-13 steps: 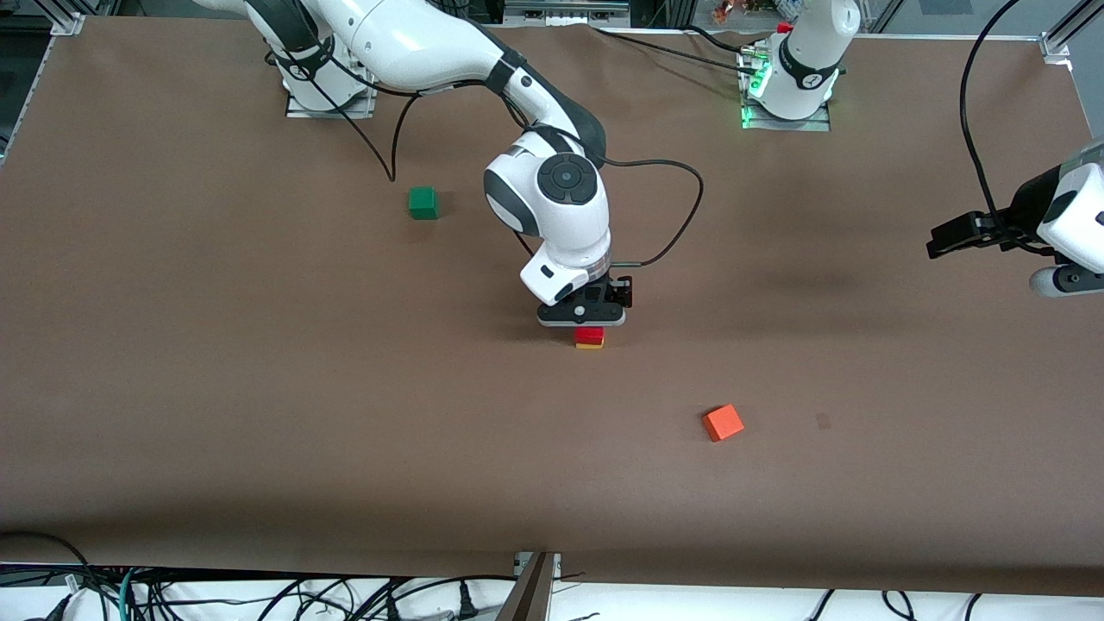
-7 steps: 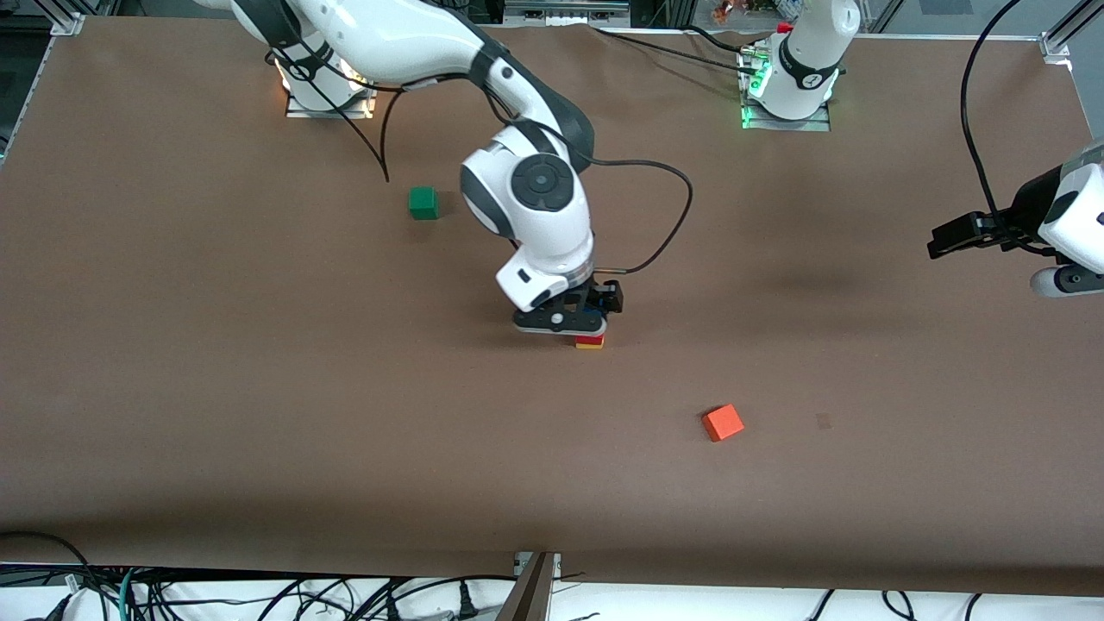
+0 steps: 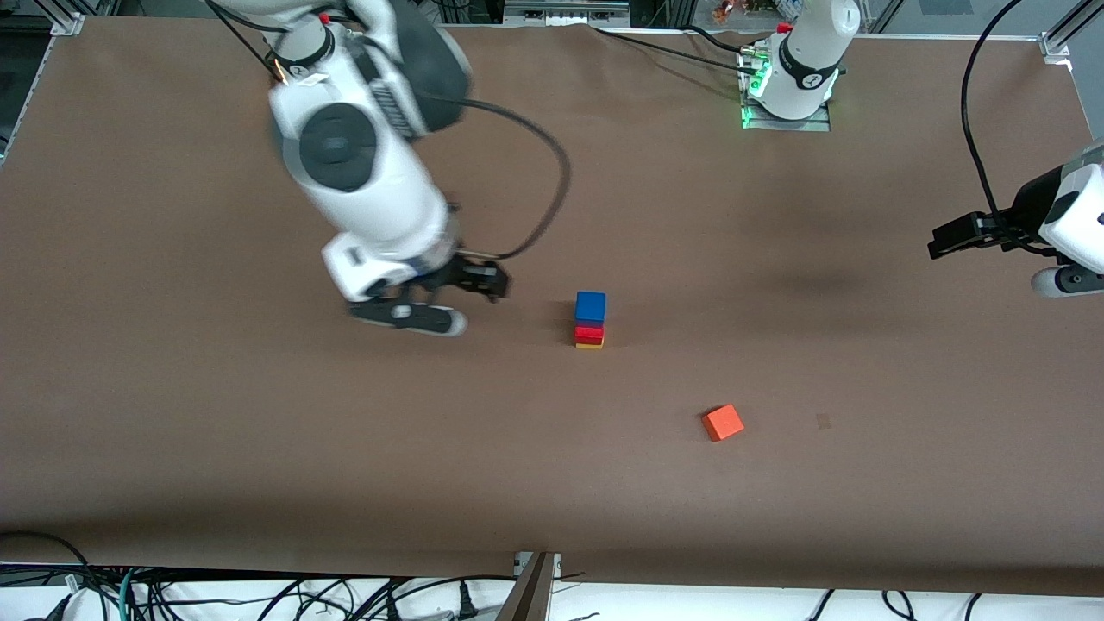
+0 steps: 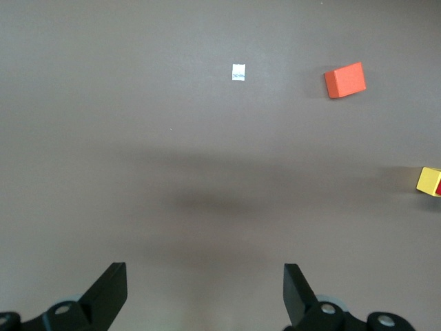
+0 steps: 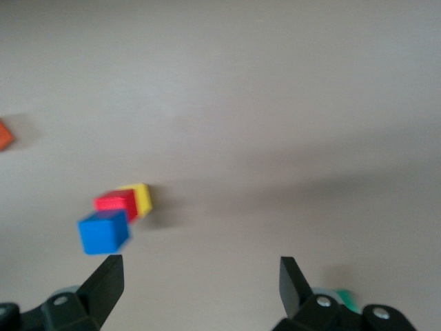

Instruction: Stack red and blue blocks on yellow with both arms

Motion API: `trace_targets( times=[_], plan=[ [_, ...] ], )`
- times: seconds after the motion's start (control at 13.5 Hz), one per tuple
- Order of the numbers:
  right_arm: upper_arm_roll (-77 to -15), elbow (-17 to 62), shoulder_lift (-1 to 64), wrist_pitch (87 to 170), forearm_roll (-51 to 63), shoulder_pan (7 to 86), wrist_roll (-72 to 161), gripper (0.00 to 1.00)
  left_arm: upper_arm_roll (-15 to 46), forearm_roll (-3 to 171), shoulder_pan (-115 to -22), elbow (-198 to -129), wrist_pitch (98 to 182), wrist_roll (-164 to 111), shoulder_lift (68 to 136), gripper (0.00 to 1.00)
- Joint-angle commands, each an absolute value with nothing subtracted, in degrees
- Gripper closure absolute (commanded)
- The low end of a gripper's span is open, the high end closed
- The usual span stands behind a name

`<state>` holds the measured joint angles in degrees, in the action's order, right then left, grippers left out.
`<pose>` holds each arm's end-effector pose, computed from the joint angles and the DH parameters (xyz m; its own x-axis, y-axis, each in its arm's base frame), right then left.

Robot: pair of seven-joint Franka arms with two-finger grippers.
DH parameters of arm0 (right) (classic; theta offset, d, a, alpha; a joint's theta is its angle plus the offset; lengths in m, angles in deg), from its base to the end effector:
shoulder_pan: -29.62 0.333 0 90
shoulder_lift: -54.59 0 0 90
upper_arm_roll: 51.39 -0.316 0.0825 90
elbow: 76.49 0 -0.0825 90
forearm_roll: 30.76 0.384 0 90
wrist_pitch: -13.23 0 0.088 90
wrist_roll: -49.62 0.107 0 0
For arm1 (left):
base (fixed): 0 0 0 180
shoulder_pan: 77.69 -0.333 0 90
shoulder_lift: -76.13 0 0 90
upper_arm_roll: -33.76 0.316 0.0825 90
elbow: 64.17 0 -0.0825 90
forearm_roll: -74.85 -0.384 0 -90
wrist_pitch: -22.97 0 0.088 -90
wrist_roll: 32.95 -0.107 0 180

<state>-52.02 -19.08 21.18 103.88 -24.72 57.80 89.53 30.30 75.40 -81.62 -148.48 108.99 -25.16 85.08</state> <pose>0.6229 0.3525 0.5218 0.9786 -0.1921 -0.0737 -0.1980 -0.9767 -0.0834 0.5924 0.0065 0.5758 0.9816 0.1425 -0.1271 0.1439 -0.9896 0.0018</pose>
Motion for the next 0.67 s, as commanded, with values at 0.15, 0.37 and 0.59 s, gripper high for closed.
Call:
trace_targets(
  times=[0.15, 0.37, 0.59],
  plan=[
    [-51.0, 3.4, 41.3, 101.0, -21.4, 49.1, 75.0, 0.0, 30.1, 75.3, -82.0, -147.9, 109.2, -26.2, 85.3, 0.0],
    [-51.0, 17.3, 53.7, 102.9, -22.4, 42.6, 66.5, 0.0, 30.1, 75.4, -82.0, -147.9, 109.2, -26.2, 85.3, 0.0],
    [-51.0, 24.2, 59.1, 106.7, -27.1, 39.3, 57.6, 0.0, 30.1, 75.4, -82.0, -147.9, 109.2, -26.2, 85.3, 0.0]
  ],
)
